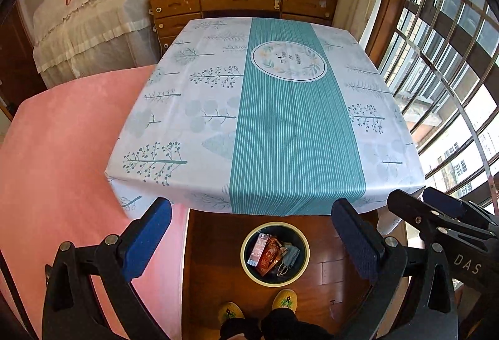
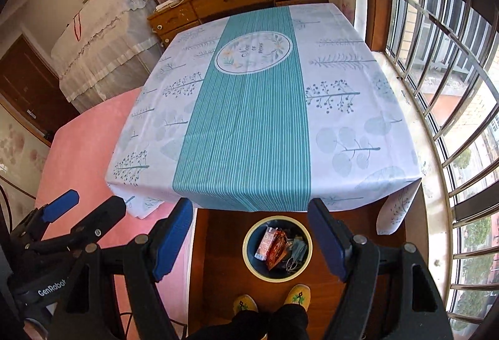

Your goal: Collect trash

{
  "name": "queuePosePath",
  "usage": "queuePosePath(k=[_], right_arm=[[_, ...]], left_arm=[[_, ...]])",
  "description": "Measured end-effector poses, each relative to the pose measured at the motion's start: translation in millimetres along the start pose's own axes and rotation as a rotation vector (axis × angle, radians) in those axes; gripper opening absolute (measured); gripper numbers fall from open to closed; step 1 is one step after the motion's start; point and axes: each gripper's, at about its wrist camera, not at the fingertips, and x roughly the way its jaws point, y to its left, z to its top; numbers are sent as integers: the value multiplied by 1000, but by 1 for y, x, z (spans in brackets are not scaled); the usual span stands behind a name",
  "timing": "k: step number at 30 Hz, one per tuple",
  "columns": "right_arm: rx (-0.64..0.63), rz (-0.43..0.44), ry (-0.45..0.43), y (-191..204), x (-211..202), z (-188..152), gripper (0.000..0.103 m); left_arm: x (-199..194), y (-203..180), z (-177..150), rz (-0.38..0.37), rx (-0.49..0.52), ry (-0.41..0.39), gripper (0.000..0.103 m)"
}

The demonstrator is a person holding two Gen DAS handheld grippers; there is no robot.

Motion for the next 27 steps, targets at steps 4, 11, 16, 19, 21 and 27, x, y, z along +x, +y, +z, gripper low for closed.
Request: queuePosePath(k=[4,11,16,19,21,27], right_arm=[[-17,-12,-29,3,-4,4,77],[-18,-17,-33,3,-6,4,77],[-25,-26,-46,2,-11,7,77],[-39,-30,-60,3,-15,8,77],[-46,-31,-65,4,-16,9,77],[-55,-29,-74,3,-18,10,77]], left_arm=[[0,1,3,3,-10,-3,102],[2,1,5,0,-16,-2,102],[2,1,5,1,-17,-3,102],[4,-1,6,3,-19,-10,102],[4,-3,7,3,-20,-10,102],[3,-3,7,2,-19,-15,102]])
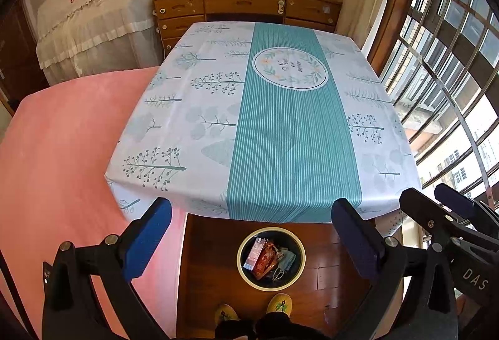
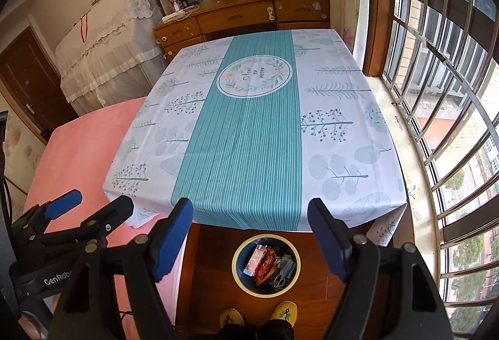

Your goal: Collect trash

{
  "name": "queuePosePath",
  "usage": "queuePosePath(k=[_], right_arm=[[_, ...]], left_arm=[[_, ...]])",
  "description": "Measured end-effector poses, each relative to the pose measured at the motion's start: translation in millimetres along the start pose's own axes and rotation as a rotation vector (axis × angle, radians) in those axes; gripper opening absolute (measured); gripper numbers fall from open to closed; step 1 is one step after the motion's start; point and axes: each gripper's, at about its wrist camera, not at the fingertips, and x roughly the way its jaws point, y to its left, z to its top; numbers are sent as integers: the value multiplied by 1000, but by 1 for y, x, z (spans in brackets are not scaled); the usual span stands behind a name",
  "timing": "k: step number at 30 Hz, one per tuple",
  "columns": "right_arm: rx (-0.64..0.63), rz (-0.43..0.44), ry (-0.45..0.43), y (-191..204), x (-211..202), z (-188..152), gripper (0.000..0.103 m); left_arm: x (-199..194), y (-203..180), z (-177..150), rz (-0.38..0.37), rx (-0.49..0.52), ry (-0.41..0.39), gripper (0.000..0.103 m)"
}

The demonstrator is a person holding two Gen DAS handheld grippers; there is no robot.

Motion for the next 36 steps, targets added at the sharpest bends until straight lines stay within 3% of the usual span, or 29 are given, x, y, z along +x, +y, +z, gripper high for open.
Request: queuePosePath(k=[36], right_arm=[[15,12,19,-5,3,-7,77]], left_arm=[[-4,-4,-8,10,-12,-1,101]])
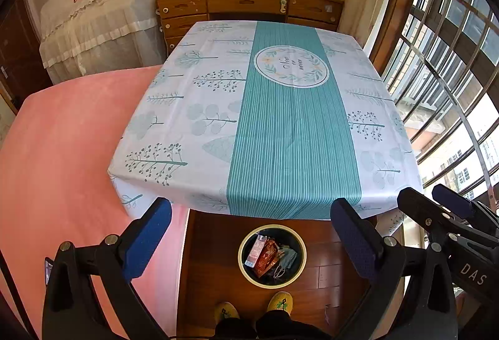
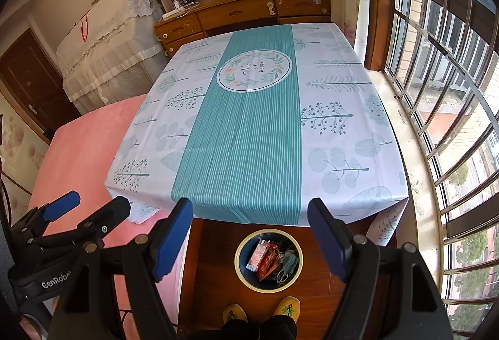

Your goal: Collect trash

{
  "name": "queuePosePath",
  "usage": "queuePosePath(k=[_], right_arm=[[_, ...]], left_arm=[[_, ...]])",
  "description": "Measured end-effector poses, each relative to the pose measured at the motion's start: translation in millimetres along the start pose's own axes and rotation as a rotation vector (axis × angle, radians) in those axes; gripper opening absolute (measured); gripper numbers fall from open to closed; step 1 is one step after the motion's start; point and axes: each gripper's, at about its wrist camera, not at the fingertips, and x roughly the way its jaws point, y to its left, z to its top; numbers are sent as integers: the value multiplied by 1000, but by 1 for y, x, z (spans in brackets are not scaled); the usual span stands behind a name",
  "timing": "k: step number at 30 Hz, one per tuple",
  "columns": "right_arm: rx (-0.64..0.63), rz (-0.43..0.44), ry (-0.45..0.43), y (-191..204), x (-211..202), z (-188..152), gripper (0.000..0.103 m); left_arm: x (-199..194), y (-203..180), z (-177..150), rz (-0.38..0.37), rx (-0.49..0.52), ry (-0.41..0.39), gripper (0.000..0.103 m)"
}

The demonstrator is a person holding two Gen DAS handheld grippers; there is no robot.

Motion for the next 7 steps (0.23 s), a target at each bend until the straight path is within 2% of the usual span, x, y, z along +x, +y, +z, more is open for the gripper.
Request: queuePosePath(k=[7], right_arm=[[-8,6,3,1,0,-2,77]], left_arm=[[-5,1,-7,4,-11,1,101]])
